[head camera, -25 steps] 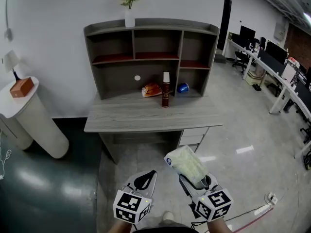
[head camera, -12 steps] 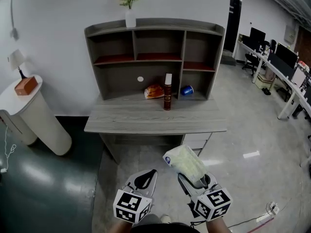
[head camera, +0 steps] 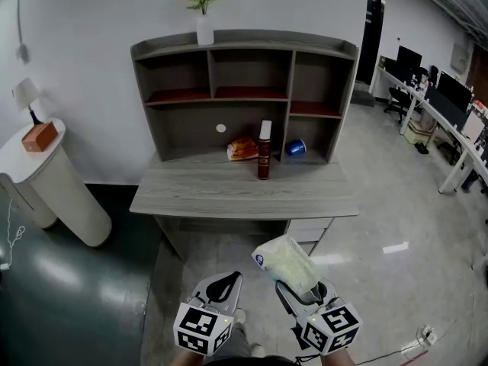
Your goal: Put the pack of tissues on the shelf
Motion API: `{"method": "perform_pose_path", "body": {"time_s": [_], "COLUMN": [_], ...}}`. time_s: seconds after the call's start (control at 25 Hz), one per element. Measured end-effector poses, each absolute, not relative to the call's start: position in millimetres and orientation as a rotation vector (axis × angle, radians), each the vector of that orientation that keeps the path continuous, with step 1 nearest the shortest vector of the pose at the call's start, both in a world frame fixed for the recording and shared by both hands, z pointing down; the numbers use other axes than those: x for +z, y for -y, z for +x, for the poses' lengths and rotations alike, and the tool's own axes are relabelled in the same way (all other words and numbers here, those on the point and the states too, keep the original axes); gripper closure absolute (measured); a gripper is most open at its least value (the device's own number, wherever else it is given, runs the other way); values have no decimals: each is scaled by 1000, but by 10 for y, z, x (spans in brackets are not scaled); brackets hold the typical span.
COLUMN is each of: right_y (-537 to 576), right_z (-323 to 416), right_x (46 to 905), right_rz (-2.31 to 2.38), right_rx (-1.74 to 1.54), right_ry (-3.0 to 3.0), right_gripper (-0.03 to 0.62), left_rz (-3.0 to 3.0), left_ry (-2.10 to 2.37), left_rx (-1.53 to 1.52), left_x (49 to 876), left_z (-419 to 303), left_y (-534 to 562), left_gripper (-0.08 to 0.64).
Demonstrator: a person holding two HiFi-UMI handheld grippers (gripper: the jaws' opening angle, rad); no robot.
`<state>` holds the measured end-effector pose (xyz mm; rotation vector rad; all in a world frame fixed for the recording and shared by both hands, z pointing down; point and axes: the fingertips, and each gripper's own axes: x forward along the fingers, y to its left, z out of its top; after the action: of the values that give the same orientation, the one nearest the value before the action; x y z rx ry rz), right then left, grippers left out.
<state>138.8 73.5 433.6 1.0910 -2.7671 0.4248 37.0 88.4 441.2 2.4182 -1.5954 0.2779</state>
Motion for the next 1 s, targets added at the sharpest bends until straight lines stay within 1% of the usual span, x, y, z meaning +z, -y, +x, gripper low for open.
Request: {"method": "perform_pose_path", "body": {"time_s": [0.48,1.0], "right_y": [-64,735], "right_z": [1231,903], "right_x": [4368,4333], "right_rz": [1122,1156], "right_rx": [429,448], "right_ry": [2723,2715], "right_gripper": [347,347], "left_rz": [2427,2462], "left_ry": [1569,1514], "left_rx": [260,282], "left_x": [4411,4373], "left_z": [143,-128], "left_y": [-147,661], "left_gripper": [563,563]}}
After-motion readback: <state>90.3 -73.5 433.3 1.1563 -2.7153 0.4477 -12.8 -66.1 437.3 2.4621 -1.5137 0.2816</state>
